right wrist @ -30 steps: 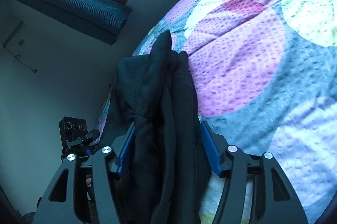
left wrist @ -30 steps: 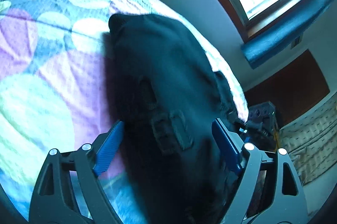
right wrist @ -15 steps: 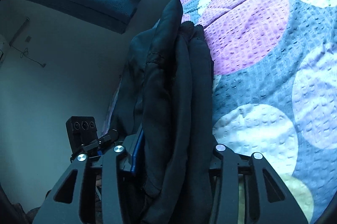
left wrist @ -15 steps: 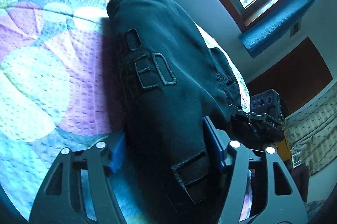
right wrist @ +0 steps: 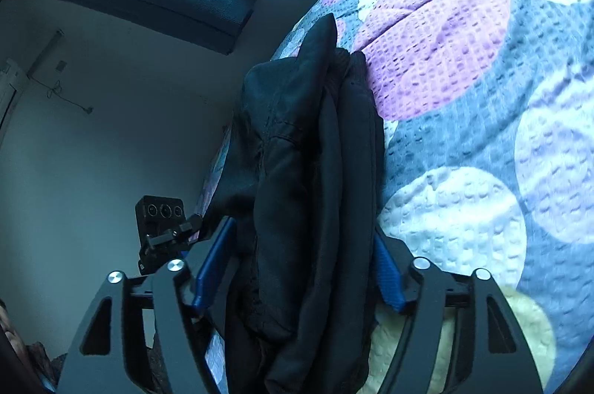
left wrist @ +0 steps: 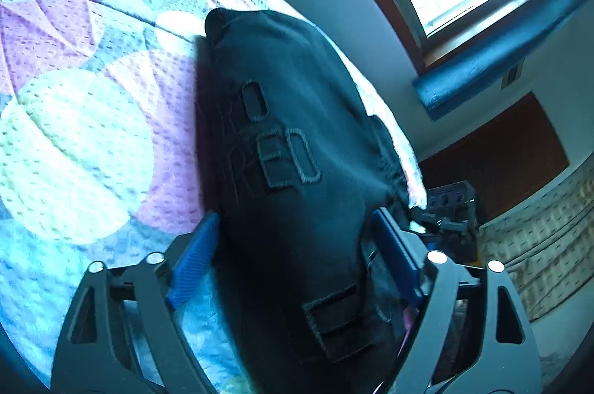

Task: Fold small clothes
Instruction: 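Hold the black bundle with both grippers and press it together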

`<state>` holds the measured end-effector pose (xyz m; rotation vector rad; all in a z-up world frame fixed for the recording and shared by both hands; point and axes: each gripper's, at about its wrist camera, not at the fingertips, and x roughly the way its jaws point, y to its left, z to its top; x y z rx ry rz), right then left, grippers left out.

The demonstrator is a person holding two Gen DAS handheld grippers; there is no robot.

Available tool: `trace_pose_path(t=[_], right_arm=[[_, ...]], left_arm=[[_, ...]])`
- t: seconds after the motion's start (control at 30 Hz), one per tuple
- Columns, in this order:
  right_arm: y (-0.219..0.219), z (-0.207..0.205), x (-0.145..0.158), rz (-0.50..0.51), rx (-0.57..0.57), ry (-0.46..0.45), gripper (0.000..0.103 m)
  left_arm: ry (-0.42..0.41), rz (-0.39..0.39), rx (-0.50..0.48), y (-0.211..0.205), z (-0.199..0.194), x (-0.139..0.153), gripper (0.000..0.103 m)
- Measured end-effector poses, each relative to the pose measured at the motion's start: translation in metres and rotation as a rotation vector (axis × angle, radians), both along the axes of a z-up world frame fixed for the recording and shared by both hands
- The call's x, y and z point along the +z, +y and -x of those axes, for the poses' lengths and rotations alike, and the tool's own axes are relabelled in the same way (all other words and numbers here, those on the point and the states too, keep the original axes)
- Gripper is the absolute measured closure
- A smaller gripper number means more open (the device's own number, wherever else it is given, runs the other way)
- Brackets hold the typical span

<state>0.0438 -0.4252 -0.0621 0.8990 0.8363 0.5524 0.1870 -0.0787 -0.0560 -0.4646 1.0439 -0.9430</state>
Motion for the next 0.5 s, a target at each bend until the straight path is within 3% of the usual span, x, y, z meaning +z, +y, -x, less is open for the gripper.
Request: trace_pose_path(t=[0.17, 0.3, 0.5], right_arm=[[0.006, -0.037, 0.000, 0.056, 0.052, 0.054, 0.031], [0.010, -0.037, 0.011, 0.174, 0.069, 0.081, 0.032], [-0.013, -0.031, 0.006, 0.125, -0.019, 0.073, 0.028]], left_arm=[[0.047, -0.060, -0.028, -0.026, -0.026, -0.016, 0.015], [0.001, -0.109, -0.042, -0.036, -0.024, -0.011, 0.021], [-0.005, -0.079, -0.045, -0.033, -0.021, -0.017, 0.018]])
